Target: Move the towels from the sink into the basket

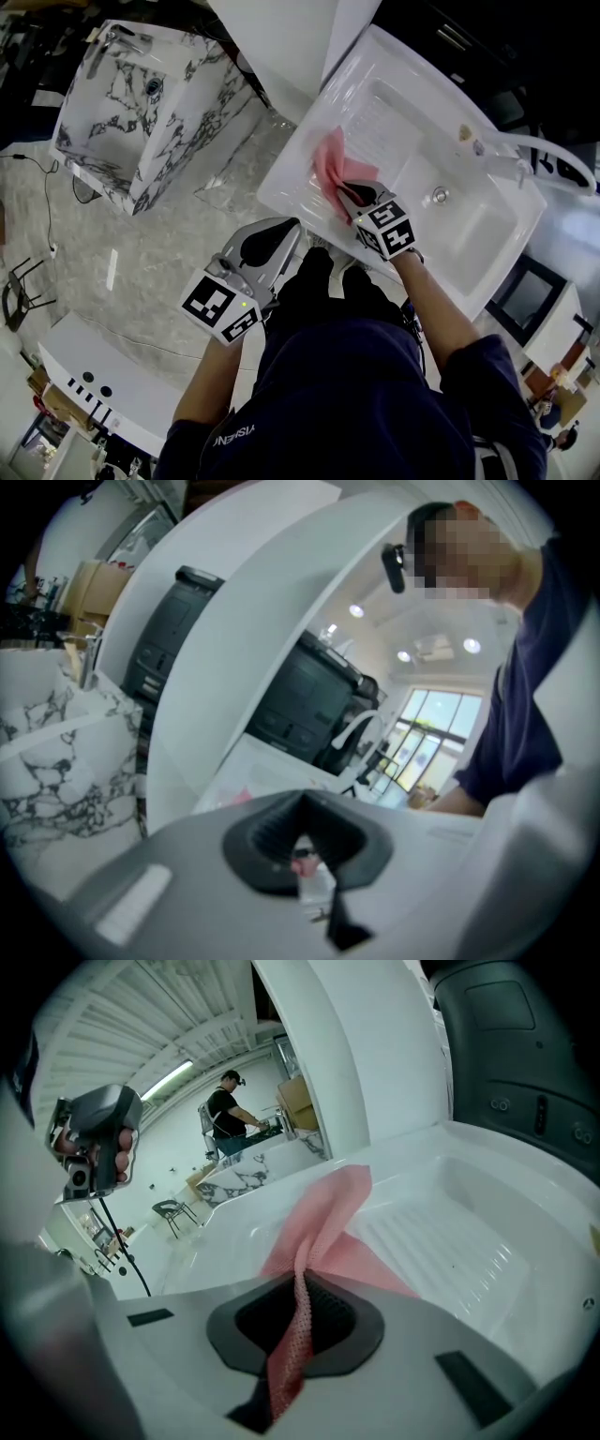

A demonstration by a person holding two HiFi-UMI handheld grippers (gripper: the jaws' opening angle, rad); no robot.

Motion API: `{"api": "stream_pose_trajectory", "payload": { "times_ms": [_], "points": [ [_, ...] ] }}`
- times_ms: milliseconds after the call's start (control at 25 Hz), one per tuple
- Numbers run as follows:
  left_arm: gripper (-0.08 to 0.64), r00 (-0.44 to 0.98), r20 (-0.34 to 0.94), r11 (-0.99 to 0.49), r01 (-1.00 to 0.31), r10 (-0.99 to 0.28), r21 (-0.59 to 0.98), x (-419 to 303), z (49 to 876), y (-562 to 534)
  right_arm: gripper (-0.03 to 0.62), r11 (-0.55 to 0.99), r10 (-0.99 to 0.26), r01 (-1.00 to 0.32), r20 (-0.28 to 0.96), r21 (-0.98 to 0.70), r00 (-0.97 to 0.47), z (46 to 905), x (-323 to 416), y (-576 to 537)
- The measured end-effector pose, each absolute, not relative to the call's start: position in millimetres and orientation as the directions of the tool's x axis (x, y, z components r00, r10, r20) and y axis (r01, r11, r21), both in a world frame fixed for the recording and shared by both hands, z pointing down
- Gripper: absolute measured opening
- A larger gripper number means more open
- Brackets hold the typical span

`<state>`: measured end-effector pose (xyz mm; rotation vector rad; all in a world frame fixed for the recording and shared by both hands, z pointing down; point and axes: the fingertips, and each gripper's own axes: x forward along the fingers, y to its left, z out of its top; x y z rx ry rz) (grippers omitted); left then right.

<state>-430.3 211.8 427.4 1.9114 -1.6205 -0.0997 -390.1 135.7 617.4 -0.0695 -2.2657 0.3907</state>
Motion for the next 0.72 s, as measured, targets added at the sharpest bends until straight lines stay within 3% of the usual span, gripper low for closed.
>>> {"api": "stream_pose_trajectory", "payload": {
  "times_ms": [720],
  "points": [
    [0.003,0.341,0.293,-0.207,-0.890,-0.893,0.406,-359,380,164,0.018,0.939,0.062,-0.128,0.523,-0.319,-0.850,496,-323,84]
  ]
}}
